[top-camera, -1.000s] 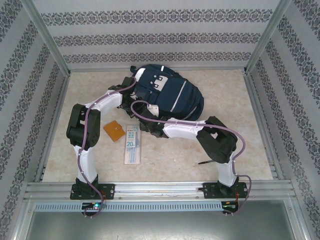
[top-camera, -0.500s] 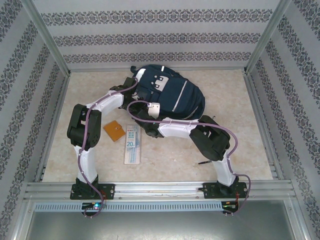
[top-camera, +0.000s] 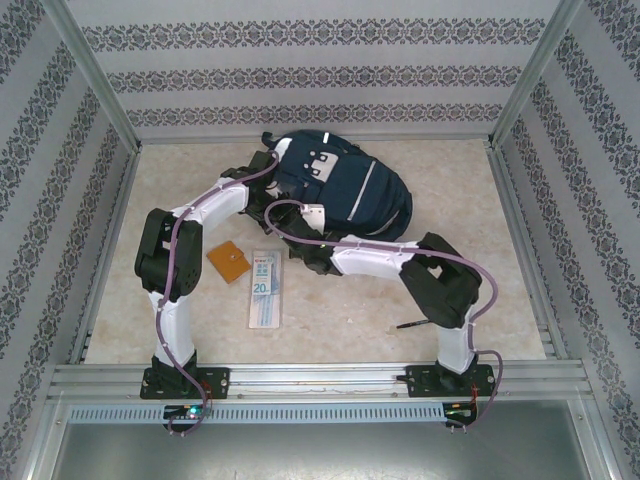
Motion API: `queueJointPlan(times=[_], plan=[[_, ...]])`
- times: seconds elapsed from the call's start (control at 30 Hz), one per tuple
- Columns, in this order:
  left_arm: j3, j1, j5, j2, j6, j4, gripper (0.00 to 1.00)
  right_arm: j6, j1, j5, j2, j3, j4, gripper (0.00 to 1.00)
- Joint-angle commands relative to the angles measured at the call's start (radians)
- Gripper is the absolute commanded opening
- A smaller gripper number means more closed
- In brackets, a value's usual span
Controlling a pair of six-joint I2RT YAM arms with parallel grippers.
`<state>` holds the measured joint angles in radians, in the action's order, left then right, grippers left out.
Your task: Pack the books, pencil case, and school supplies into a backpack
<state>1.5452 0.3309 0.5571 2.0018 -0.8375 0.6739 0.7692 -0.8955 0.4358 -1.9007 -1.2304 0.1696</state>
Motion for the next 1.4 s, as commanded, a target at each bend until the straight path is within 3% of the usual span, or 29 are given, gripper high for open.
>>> queueJointPlan(times=[0.0, 0.27, 0.57, 0.83, 1.0, 1.2, 1.23, 1.3, 1.37], plan=[[0.033, -0.006, -0.022, -0.021, 0.055, 0.027, 0.0, -0.046, 0.019, -0.081, 0.103, 0.077, 0.04, 0.0], [0.017, -0.021, -0.074, -0.026, 0.113, 0.011, 0.0, -0.173, 0.109, -0.336, 0.213, 0.22, 0.036, 0.0], [-0.02, -0.027, -0.104, -0.02, 0.122, -0.031, 0.0, -0.261, 0.141, -0.382, 0.293, 0.247, 0.202, 0.0], [-0.017, -0.075, -0.145, 0.007, 0.235, -0.054, 0.0, -0.248, 0.289, -0.401, 0.42, 0.361, 0.269, 0.0], [0.082, -0.085, -0.157, 0.075, 0.385, -0.037, 0.0, -0.268, 0.342, -0.456, 0.508, 0.428, 0.271, 0.0], [0.342, -0.104, -0.141, 0.235, 0.456, 0.046, 0.0, -0.315, 0.291, -0.63, 0.547, 0.442, 0.212, 0.0], [0.404, -0.105, -0.146, 0.27, 0.454, 0.058, 0.08, -0.307, 0.274, -0.651, 0.542, 0.434, 0.19, 0.0], [0.496, -0.105, -0.14, 0.322, 0.424, 0.065, 0.36, -0.27, 0.247, -0.675, 0.508, 0.404, 0.146, 0.0], [0.583, -0.113, -0.125, 0.346, 0.383, 0.101, 0.47, -0.225, 0.22, -0.692, 0.444, 0.345, 0.103, 0.0]])
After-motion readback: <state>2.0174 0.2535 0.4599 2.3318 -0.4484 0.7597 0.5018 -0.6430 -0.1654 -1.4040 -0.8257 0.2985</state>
